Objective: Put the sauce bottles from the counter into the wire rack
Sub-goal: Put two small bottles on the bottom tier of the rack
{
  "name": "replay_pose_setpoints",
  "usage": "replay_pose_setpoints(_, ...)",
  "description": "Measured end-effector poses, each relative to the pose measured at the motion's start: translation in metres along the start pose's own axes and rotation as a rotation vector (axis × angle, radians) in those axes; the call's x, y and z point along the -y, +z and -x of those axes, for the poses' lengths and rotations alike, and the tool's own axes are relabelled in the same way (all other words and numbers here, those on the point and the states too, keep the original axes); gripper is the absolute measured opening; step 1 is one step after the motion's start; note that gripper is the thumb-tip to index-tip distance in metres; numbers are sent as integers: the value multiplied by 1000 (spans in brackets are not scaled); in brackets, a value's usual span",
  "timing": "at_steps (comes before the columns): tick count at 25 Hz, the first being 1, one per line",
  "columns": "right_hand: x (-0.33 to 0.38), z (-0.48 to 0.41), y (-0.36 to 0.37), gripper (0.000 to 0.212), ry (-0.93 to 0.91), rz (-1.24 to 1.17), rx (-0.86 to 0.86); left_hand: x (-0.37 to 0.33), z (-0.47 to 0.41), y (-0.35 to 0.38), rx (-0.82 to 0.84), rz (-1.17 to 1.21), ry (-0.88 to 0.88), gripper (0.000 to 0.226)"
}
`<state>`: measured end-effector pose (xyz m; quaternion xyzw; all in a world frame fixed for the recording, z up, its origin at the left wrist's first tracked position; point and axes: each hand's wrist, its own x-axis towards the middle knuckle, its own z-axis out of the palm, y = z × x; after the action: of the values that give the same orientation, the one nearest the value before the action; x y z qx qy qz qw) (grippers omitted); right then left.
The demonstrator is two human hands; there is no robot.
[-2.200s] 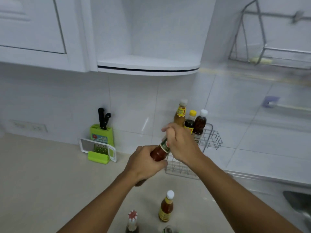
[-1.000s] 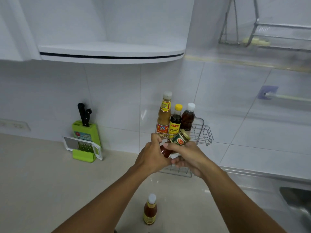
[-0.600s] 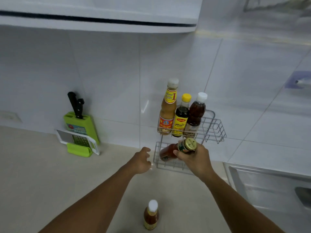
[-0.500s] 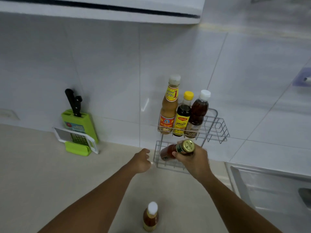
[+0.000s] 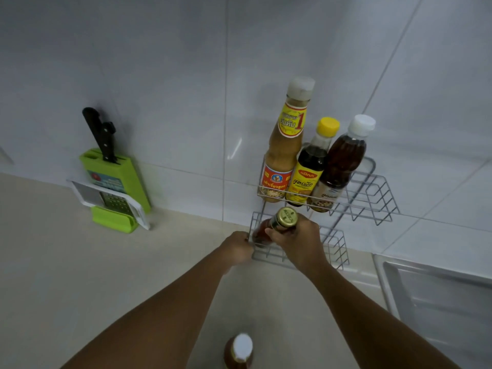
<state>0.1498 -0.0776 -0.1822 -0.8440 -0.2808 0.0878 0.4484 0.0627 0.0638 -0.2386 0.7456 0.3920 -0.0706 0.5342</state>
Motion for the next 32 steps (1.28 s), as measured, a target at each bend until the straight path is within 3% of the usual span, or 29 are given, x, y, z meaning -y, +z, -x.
replay_pose_setpoints(7, -4, -31, 15, 23, -56, 59, 133, -3, 2, -5, 35, -46, 7, 38)
replay_pose_setpoints(13, -1, -41, 25, 51, -74, 31, 168, -1, 2, -4, 57, -47, 13, 35)
replay_pose_setpoints(20, 0, -33, 20, 47, 20, 119, 187, -5, 16, -13, 62, -131, -8, 51)
replay_pose_setpoints(25, 21, 3, 0, 64, 107, 59, 138, -10, 57, -43, 92, -297, 51, 58)
replay_pose_setpoints(28, 47, 53, -10, 44, 20, -26, 84, -9, 91, -57, 187, -389, 85, 56)
replay_pose_setpoints(30, 60, 94, -19, 41, -56, -22, 262, -6, 116, -59, 268, -500, 114, 56)
replay_pose_setpoints(32, 65, 132, -24, 57, -59, 103, 572, -1, 139, -57, 331, -601, 152, 58)
